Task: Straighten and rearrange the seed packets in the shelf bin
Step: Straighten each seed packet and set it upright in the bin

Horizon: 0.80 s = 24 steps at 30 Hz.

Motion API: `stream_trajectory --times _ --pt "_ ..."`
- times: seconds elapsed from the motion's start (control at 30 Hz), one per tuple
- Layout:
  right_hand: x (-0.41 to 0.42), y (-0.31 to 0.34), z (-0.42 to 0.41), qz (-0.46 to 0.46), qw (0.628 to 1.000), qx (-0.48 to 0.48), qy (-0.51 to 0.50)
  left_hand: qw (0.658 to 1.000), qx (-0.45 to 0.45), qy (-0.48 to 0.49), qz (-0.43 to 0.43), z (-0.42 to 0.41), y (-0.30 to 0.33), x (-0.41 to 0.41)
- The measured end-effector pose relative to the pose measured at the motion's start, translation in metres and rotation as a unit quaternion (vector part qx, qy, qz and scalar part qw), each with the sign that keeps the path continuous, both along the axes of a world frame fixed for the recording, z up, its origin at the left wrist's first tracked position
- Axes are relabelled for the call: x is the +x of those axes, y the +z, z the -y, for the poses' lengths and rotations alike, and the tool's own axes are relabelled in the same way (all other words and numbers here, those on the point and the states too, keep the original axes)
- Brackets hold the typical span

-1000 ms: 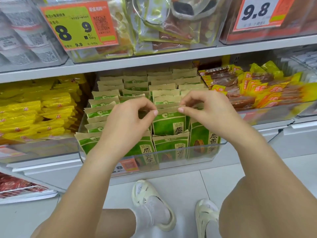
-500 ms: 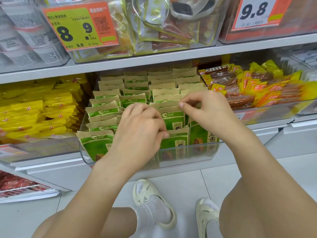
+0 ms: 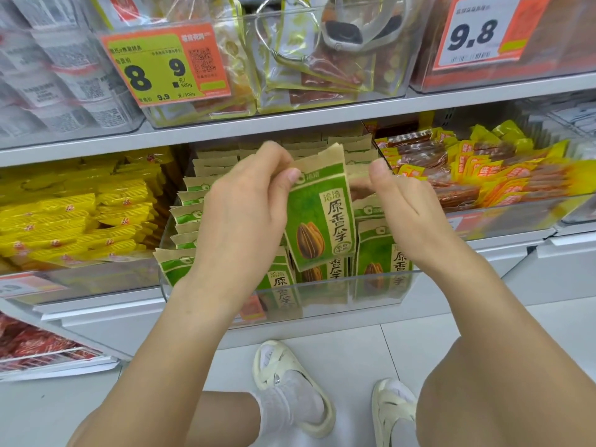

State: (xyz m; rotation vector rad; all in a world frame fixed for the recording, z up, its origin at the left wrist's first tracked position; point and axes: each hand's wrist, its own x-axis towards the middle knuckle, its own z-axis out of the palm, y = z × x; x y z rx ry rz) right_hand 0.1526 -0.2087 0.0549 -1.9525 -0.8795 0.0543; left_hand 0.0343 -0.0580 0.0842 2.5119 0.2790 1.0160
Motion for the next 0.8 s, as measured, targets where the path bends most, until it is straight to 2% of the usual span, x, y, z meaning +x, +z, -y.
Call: stream_trajectory --times 0.2,0.3,0.37,0.43,0.5,0.57,0.7,0.8 --pt "-0.018 0.003 0.008 -0.094 0.987 0.065 0.110 0.990 -0.108 -0.032 0.088 0.004 0.017 -0.011" --pt "-0.026 0.014 0.009 -0.138 0.973 0.119 0.141 0.962 -0.237 -0.068 0.120 0.008 0.025 -0.020" --pt "-0.033 0.018 0.012 -0.161 0.967 0.134 0.144 0.928 -0.350 -0.079 0.099 0.011 0.025 -0.029" --pt "-0.043 0.016 0.016 -0.191 0.963 0.137 0.135 0.898 -0.429 -0.098 0.018 0.014 0.018 -0.040" --pt "-0.058 0.007 0.019 -0.222 0.957 0.139 0.121 0.884 -0.443 -0.131 -0.067 0.019 0.001 -0.055" --pt "-0.076 -0.006 0.024 -0.254 0.950 0.146 0.111 0.864 -0.467 -0.152 -0.110 0.027 -0.018 -0.071" --pt "-0.111 -0.028 0.034 -0.335 0.927 0.145 0.088 0.815 -0.556 -0.151 -0.068 0.043 -0.051 -0.098" --pt "-0.131 -0.044 0.042 -0.393 0.907 0.134 0.067 0.805 -0.581 -0.116 -0.028 0.051 -0.066 -0.110"
